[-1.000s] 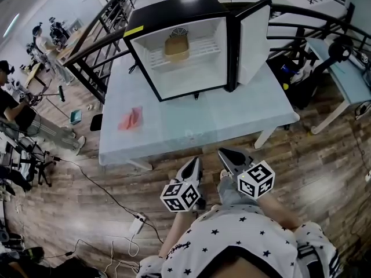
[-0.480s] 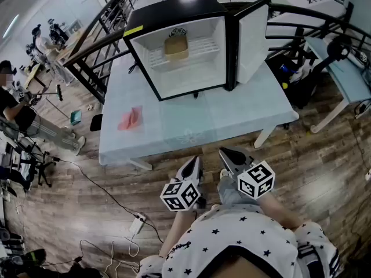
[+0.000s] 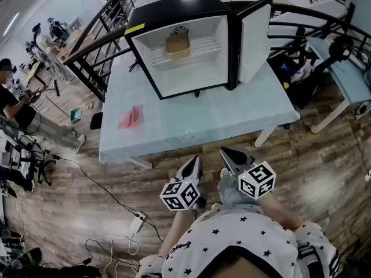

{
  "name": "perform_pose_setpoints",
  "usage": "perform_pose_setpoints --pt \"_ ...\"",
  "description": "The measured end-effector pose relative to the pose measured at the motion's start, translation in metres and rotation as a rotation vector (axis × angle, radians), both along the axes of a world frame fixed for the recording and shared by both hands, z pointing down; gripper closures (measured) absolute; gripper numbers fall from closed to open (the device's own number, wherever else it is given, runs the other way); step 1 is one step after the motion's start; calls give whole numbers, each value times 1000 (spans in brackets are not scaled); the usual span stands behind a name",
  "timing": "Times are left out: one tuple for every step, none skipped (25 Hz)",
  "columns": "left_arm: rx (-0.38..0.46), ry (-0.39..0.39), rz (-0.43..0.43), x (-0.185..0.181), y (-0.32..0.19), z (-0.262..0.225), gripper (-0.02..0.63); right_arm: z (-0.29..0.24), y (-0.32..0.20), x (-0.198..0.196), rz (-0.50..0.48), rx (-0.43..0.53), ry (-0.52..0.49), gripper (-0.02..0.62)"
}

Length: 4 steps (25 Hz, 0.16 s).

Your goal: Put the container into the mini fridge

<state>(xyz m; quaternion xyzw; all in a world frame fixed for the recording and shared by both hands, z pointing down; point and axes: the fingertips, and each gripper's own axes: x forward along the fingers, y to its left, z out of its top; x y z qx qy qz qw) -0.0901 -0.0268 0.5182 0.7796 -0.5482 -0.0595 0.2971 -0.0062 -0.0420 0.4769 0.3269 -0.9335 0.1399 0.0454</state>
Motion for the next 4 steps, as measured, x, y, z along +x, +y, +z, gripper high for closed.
perform_pose_setpoints --pt "-1 0 0 0 0 1 601 0 -1 0 1 -1 0 575" --pt "-3 -1 -1 -1 -1 1 601 1 -2 0 2 -1 0 575" --pt "-4 -1 -1 -1 -1 2 601 1 -3 1 3 -2 0 575" --pt "-5 -2 -2 -2 -2 2 601 1 -3 1 4 -2 0 575"
